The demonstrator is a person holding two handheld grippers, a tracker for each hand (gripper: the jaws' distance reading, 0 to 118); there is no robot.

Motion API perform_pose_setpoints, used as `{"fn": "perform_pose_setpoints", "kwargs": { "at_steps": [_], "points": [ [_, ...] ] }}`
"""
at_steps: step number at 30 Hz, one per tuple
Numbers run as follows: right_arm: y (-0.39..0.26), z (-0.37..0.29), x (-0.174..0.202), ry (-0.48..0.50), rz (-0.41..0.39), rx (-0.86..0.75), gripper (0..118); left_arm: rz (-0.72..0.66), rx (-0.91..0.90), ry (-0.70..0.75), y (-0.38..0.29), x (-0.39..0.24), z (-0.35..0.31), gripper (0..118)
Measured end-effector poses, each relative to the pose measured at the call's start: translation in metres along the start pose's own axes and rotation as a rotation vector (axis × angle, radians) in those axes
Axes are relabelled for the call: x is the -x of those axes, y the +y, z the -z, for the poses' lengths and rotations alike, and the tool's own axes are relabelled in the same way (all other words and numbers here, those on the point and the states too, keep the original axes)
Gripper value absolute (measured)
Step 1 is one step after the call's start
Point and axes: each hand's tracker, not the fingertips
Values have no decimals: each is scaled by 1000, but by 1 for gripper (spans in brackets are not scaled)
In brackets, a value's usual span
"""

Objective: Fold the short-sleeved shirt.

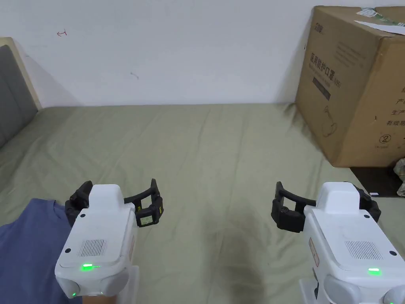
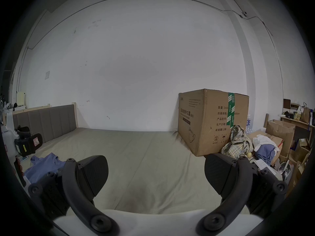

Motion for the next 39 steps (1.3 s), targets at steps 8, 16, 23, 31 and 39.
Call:
{"fn": "perform_pose_setpoints", "kwargs": {
  "at_steps": [8, 16, 23, 31, 39],
  "points": [
    [0, 1, 2, 4, -4, 0, 113, -8, 2, -4, 1, 1, 2, 118],
    [1, 1, 3, 16, -4, 12, 77, -52, -10, -42, 6, 5, -1, 92],
    [2, 4, 5, 24, -47, 17, 0, -54, 2, -58, 9, 0, -4, 0],
    [1, 9, 8, 29, -49, 22, 0, -56, 20, -30, 8, 9, -3, 0],
    [10, 25, 67, 195, -59, 0, 0, -59, 19, 146, 12, 83, -26, 0]
  ]
}}
